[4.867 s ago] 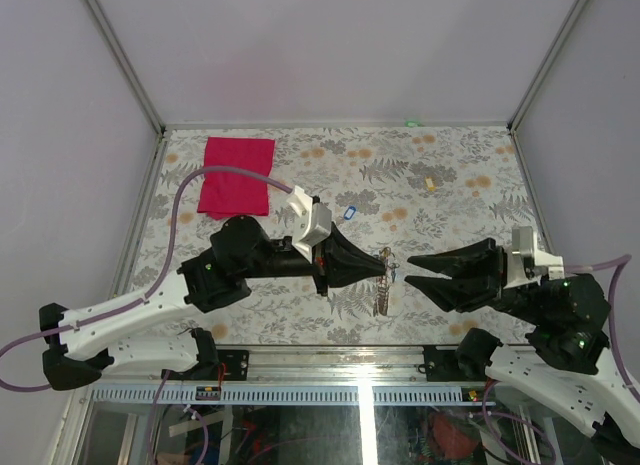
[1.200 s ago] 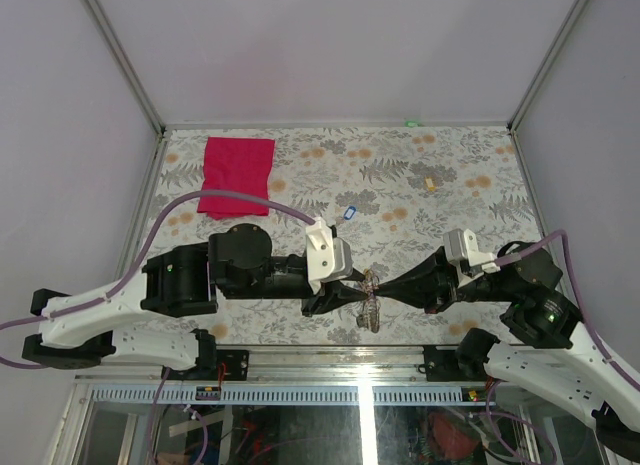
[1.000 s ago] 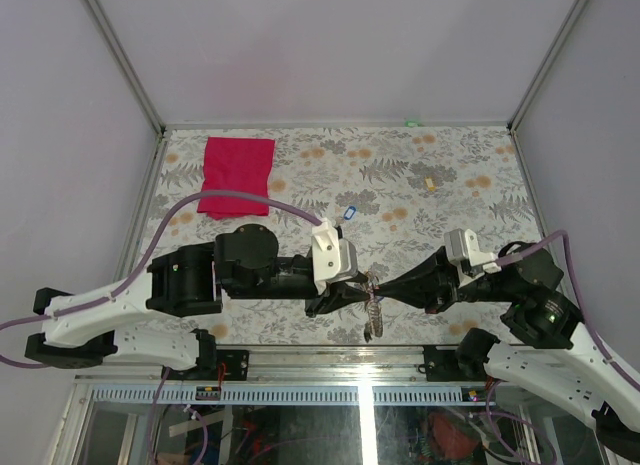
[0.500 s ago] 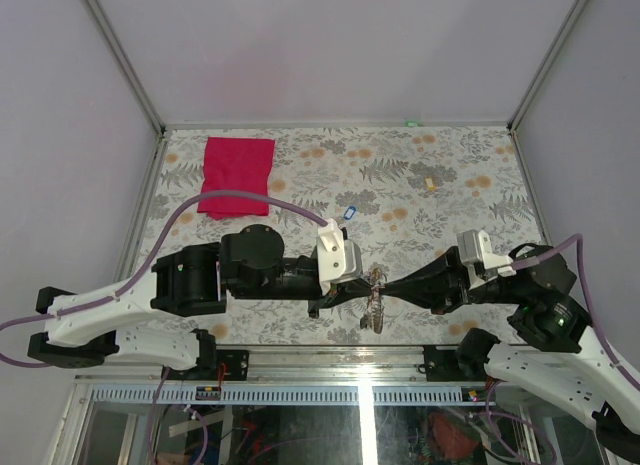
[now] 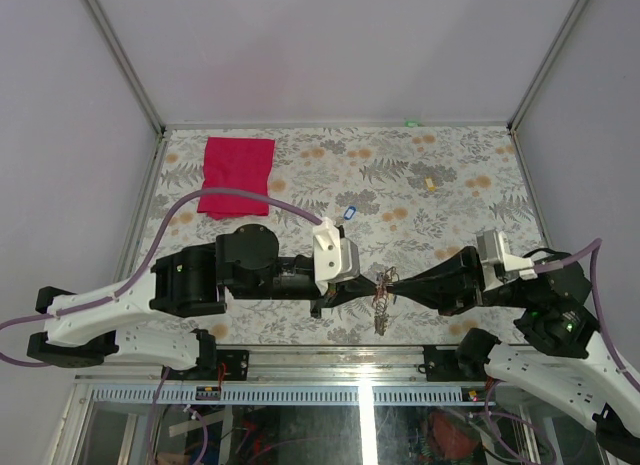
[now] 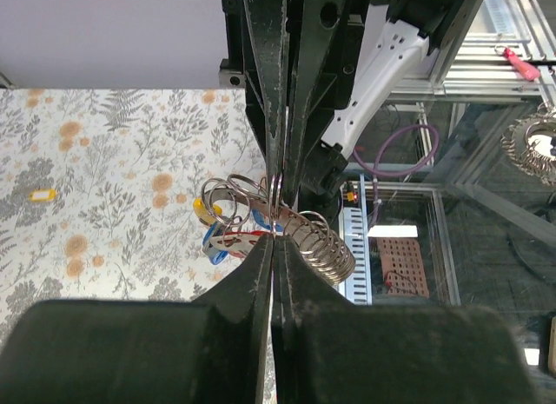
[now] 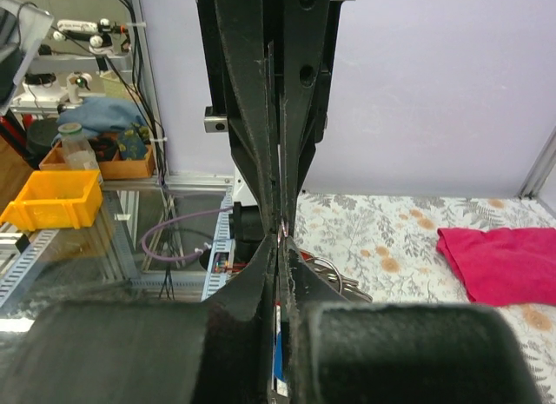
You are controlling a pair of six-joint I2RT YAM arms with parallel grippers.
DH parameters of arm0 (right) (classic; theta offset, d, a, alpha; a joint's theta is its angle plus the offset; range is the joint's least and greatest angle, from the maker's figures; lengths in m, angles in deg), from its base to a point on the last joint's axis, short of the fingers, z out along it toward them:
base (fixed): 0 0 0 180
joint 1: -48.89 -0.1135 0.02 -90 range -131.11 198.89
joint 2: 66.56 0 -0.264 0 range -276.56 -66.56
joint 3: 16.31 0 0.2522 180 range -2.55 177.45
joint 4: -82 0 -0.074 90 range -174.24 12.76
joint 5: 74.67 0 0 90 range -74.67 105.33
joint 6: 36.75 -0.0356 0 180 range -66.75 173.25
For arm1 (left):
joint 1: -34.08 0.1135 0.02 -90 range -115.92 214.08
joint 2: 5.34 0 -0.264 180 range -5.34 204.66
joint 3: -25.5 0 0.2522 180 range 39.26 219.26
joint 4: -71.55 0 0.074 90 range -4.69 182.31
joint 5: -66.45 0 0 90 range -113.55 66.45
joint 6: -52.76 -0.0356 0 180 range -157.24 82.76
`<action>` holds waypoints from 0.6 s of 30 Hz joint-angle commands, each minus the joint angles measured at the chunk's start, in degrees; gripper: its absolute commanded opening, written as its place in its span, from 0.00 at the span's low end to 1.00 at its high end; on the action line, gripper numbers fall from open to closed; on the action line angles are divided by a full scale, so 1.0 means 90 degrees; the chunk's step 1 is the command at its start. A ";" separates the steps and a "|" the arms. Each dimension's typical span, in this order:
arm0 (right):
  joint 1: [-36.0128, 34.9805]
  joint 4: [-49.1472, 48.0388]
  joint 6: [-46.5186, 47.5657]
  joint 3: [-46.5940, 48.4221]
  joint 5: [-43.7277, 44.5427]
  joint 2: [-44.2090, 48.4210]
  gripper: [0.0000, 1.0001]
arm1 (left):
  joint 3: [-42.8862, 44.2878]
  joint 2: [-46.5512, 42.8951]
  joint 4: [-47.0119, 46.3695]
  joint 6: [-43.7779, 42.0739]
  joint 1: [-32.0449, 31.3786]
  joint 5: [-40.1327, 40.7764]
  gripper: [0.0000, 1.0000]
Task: Put the keys on the keyring
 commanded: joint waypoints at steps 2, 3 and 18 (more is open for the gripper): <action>0.0008 -0.1236 -0.0368 0.0083 0.0128 0.0203 0.00 | -0.0048 -0.0136 -0.0357 0.0102 -0.0032 0.0010 0.00; 0.0002 -0.1314 -0.0402 0.0051 0.0146 0.0220 0.00 | -0.0062 -0.0134 -0.0385 0.0112 -0.0040 -0.0008 0.00; 0.0003 -0.2903 -0.1228 -0.0610 0.0599 0.0424 0.00 | -0.0554 -0.0089 -0.1341 0.0369 -0.0028 -0.0317 0.00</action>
